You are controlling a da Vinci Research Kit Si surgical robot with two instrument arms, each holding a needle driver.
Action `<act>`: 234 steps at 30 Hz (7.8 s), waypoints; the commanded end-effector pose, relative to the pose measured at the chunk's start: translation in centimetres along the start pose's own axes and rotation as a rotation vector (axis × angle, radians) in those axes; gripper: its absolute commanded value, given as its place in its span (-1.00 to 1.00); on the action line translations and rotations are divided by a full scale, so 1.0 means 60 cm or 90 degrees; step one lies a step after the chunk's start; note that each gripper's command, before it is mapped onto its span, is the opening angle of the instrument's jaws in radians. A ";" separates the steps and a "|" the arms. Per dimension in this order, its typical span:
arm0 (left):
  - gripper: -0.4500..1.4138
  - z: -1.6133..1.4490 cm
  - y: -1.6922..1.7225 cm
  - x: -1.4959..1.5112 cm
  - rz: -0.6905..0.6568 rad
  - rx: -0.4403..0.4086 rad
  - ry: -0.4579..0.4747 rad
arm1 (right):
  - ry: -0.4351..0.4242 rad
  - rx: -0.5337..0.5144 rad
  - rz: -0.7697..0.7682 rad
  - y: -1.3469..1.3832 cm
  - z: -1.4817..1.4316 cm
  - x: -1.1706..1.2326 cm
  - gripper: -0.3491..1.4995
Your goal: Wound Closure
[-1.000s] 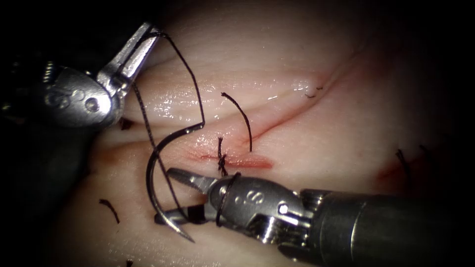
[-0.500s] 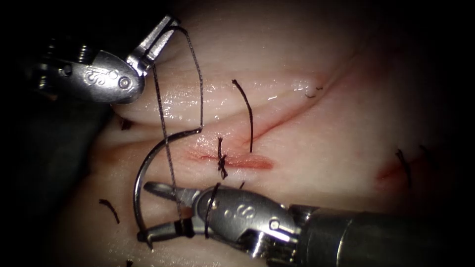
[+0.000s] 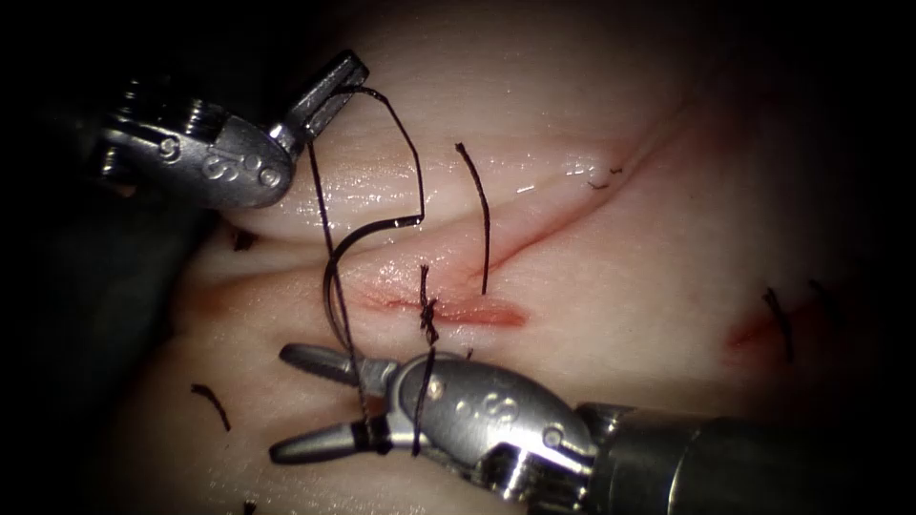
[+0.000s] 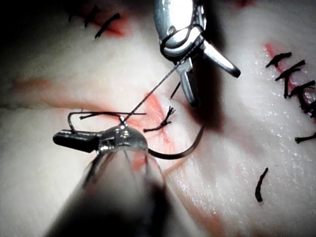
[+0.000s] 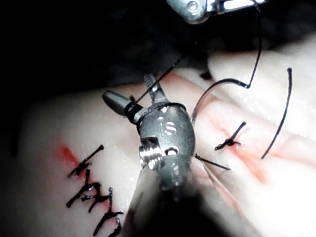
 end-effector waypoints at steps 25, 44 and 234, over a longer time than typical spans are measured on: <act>-1.00 -0.0066 0.0131 -0.0048 0.029 0.046 -0.025 | 0.328 0.050 0.059 0.0013 0.0000 0.0040 0.16; -1.00 -0.0158 0.0158 0.0042 -0.055 0.079 -0.038 | 0.343 -0.261 0.003 0.0053 -0.0067 0.0053 0.44; -1.00 0.0399 -0.0284 -0.0220 -0.183 0.001 -0.127 | -0.119 -0.495 -0.225 -0.0025 -0.0158 -0.0187 -1.00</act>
